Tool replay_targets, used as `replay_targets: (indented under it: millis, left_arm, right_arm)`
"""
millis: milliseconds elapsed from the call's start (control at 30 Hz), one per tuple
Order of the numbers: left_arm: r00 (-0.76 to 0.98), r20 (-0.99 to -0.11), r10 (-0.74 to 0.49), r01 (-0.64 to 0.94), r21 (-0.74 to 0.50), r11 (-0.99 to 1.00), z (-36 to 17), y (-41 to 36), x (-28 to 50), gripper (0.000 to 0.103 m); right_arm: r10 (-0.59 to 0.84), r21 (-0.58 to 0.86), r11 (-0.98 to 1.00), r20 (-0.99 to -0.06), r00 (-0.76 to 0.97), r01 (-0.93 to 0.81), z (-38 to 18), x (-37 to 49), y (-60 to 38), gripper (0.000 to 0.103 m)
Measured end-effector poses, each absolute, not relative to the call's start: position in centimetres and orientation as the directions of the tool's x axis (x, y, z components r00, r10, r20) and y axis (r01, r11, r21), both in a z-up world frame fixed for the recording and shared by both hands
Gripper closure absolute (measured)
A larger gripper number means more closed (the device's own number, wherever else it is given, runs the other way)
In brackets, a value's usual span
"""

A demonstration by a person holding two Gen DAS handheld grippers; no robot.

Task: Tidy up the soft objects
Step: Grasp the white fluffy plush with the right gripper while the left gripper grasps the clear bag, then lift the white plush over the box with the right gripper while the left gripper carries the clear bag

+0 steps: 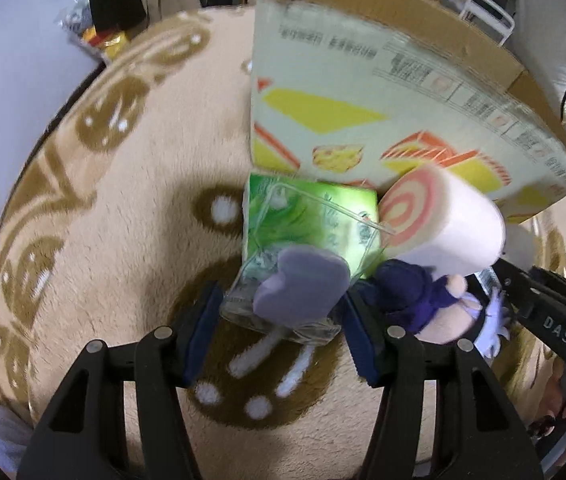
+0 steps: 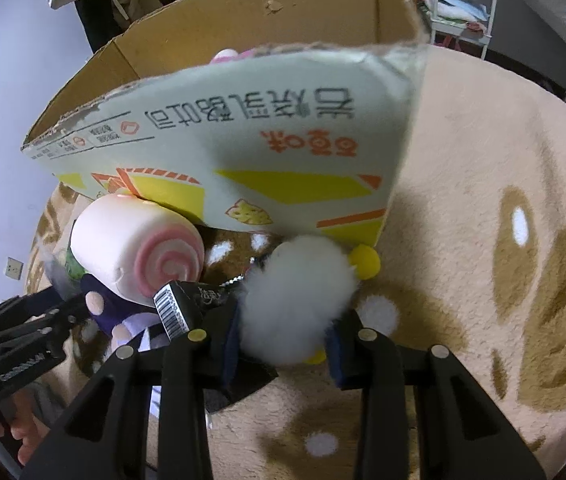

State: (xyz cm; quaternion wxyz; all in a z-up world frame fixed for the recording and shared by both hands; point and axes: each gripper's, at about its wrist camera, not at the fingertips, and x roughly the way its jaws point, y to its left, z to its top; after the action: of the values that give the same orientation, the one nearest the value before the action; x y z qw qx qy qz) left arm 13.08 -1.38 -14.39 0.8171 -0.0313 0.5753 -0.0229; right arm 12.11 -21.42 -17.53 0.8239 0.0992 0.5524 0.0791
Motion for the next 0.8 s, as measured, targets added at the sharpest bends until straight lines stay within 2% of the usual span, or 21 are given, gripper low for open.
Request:
replay_targets:
  millis: [300,533,800]
  left_arm:
    - [0.490,-0.868,-0.077,0.019,-0.077,0.997,-10.4,-1.5,10.4,0.046]
    - [0.688,-0.722,-0.070,0.048,-0.051,0.998,-5.4,-2.1,7.0,0.046]
    - [0.798,-0.596,-0.092,0.107,-0.011,0.994,-1.7,-2.5,4.3,0.046]
  right_arm:
    - [0.263,0.291,0.957,-0.860,0.438,-0.004,-15.1,10.3,-22.4,0.067]
    - [0.286,0.324,0.946,-0.807,0.516,-0.019,-12.1,8.5,-24.5,0.067]
    - [0.295,0.311,0.945,-0.688,0.664,-0.097,-6.5,5.6,-24.4,0.067]
